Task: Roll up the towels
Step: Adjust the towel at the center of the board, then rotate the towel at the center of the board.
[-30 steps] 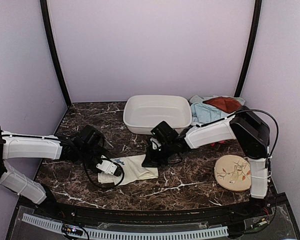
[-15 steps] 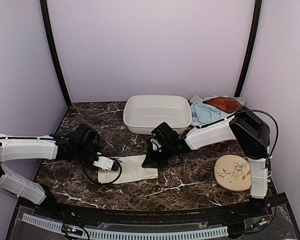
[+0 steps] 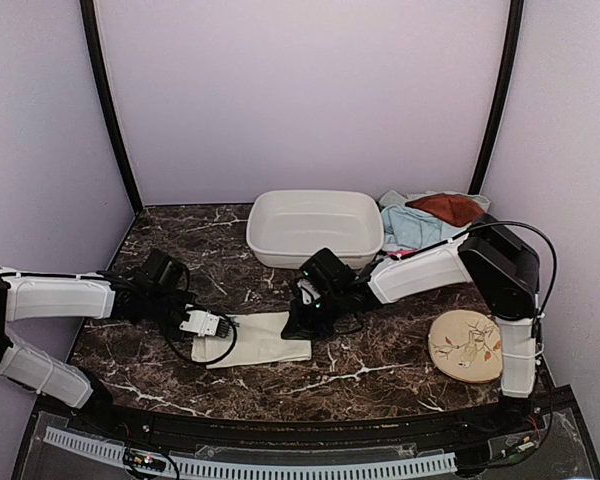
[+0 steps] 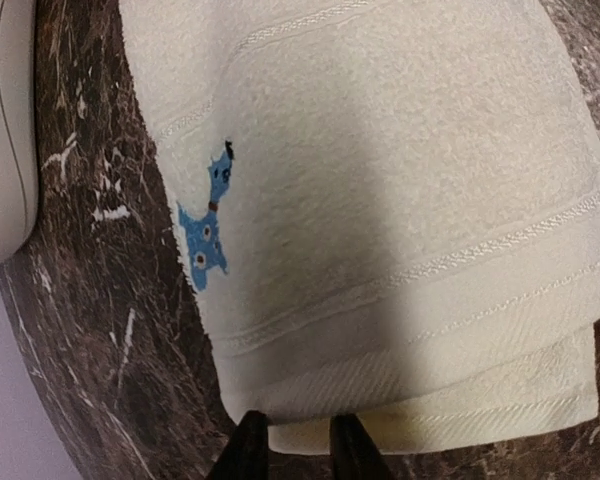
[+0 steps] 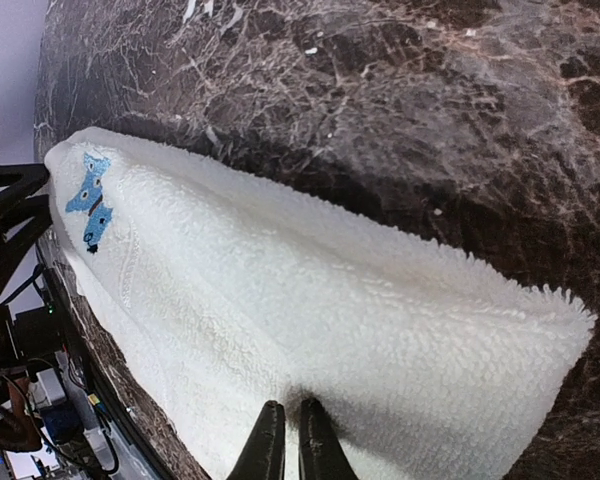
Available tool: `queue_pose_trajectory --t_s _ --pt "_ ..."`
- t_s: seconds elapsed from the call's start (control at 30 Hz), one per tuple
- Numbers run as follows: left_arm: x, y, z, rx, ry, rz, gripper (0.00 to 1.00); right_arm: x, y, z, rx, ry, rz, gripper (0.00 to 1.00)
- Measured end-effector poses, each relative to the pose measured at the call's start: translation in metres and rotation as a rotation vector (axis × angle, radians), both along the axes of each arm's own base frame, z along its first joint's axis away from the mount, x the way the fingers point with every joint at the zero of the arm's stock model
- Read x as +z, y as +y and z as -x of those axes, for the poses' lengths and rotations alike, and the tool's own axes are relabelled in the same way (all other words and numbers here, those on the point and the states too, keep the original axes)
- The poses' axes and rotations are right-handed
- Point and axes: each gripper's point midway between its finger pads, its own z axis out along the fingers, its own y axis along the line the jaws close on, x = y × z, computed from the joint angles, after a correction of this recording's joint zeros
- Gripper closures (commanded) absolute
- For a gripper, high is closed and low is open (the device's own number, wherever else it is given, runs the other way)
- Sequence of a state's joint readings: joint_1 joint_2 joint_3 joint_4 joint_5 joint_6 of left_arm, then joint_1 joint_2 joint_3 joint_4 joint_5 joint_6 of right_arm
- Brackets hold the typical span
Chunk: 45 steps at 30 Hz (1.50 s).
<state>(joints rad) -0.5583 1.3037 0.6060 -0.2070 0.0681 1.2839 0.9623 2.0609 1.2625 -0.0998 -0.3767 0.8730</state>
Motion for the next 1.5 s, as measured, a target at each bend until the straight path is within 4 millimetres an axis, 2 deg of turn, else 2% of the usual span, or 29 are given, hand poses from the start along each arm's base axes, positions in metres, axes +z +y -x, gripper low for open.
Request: queue_pose_trajectory --t_s 0.13,0.3,0.4,0.47,0.53,0.67,0.73,0.83,0.97,1.07,1.13,1.33,1.5 --pt "-0.014 0.01 0.005 0.006 0.022 -0.032 0.63 0.001 0.0 0.002 0.0 0.0 -0.002 0.89" --pt "-0.015 0.018 -0.005 0.063 0.029 -0.027 0.58 0.004 -0.001 0.009 -0.006 0.015 -0.006 0.85" --pt "0.001 0.02 -0.021 0.12 0.019 0.006 0.55 0.011 -0.001 0.012 -0.004 0.019 -0.013 0.84" --pt "0.021 0.018 -0.035 0.162 0.004 0.05 0.54 0.021 -0.001 0.013 0.0 0.014 -0.02 0.84" --pt "0.037 0.015 -0.04 0.184 0.006 0.092 0.54 0.031 0.003 0.01 0.007 0.003 -0.03 0.85" --pt "0.066 -0.001 -0.027 0.185 0.059 0.203 0.54 0.055 0.016 -0.001 0.022 -0.037 -0.073 0.88" --pt "0.07 -0.012 -0.013 0.175 0.116 0.242 0.55 0.06 0.019 -0.005 0.027 -0.044 -0.086 0.89" --pt "0.058 -0.03 0.008 0.15 0.208 0.252 0.56 0.049 0.019 -0.009 0.031 -0.037 -0.076 0.92" --pt "0.019 -0.039 0.031 0.17 0.326 0.202 0.64 0.015 0.014 -0.009 0.024 0.004 -0.02 0.93" --pt "-0.012 -0.031 0.023 0.256 0.358 0.13 0.66 0.001 0.006 -0.005 0.014 0.027 0.005 0.94" --pt "-0.028 -0.023 0.016 0.307 0.366 0.094 0.66 0.001 0.004 -0.004 0.004 0.026 -0.003 0.95" --pt "-0.024 -0.012 -0.012 0.377 0.288 0.112 0.62 0.0 -0.005 0.01 -0.009 0.029 0.004 0.96" --pt "-0.022 -0.003 -0.029 0.382 0.204 0.095 0.54 0.001 0.008 0.038 0.038 0.032 0.009 0.93"
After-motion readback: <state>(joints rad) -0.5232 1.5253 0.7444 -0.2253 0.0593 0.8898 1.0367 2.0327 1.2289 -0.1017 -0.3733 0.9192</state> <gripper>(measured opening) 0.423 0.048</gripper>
